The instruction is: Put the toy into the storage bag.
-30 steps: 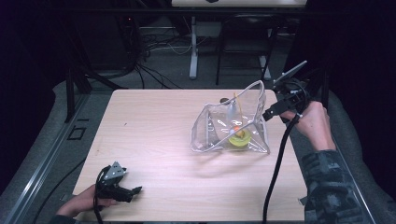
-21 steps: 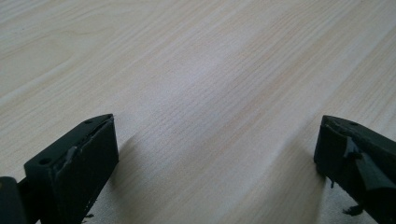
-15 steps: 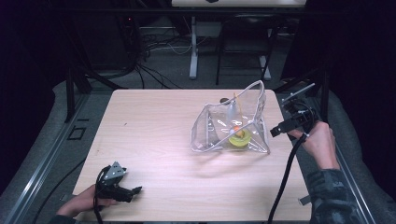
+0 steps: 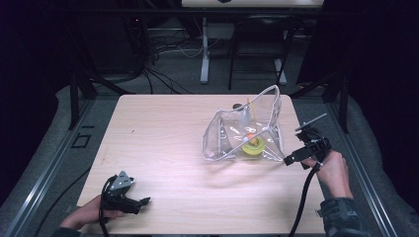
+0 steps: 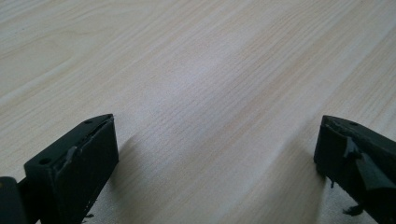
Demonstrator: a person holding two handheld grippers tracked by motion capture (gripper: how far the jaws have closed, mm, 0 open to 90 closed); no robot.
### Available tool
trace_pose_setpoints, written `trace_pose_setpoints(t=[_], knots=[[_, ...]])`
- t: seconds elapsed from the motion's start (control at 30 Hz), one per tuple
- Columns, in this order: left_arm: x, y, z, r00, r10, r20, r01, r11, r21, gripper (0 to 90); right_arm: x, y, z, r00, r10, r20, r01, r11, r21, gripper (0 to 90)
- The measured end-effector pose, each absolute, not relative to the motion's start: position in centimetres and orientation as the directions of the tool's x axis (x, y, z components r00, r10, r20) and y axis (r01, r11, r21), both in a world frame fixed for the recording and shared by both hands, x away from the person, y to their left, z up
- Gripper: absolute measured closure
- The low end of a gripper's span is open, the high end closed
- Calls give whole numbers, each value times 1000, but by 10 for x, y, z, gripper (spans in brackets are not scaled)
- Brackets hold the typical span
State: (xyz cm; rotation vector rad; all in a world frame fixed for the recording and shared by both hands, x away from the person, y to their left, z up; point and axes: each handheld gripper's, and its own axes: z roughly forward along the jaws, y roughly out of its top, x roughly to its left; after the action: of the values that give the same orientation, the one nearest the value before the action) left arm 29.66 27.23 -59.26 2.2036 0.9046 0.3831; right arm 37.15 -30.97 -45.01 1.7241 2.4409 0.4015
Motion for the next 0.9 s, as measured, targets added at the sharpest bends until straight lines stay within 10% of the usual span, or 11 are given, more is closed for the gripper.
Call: trace_pose_setpoints(t=[0.9], knots=[[297,272,-593,711,704,4,492,-501,712,0,345,-302,-533,-359,931,71,921,341,190,6]])
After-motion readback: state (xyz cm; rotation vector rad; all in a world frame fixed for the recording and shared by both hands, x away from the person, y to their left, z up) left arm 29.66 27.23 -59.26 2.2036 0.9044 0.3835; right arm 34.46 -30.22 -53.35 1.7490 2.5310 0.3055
